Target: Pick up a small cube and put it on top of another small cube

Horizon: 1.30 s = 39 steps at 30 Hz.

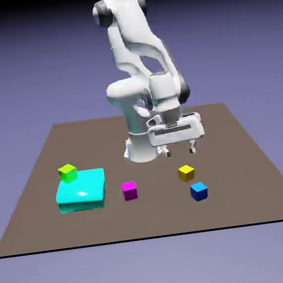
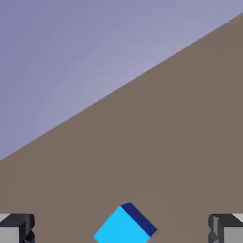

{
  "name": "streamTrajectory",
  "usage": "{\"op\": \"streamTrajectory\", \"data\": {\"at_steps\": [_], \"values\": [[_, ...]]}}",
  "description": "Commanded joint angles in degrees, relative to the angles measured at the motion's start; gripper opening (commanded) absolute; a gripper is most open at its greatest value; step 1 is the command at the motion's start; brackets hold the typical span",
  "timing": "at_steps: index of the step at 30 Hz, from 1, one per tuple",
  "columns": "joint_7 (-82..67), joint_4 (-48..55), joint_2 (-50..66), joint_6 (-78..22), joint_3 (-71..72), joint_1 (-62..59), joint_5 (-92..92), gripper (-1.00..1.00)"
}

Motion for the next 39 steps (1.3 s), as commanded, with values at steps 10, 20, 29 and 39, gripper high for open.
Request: {"op": "streamTrajectory", "data": {"at_steps": [10, 20, 29, 39], "values": [[24.9, -3.9, 7.0, -1.6, -2.3, 11.7, 1.2, 0.00], [28.1, -3.8, 14.8, 1.0, 2.3, 13.6, 11.6, 0.00], [10.9, 0.0, 25.6, 8.4, 15.1, 6.3, 34.0, 0.00], [0.3, 2.4, 32.1, 13.0, 23.0, 1.8, 47.8, -1.00]]}}
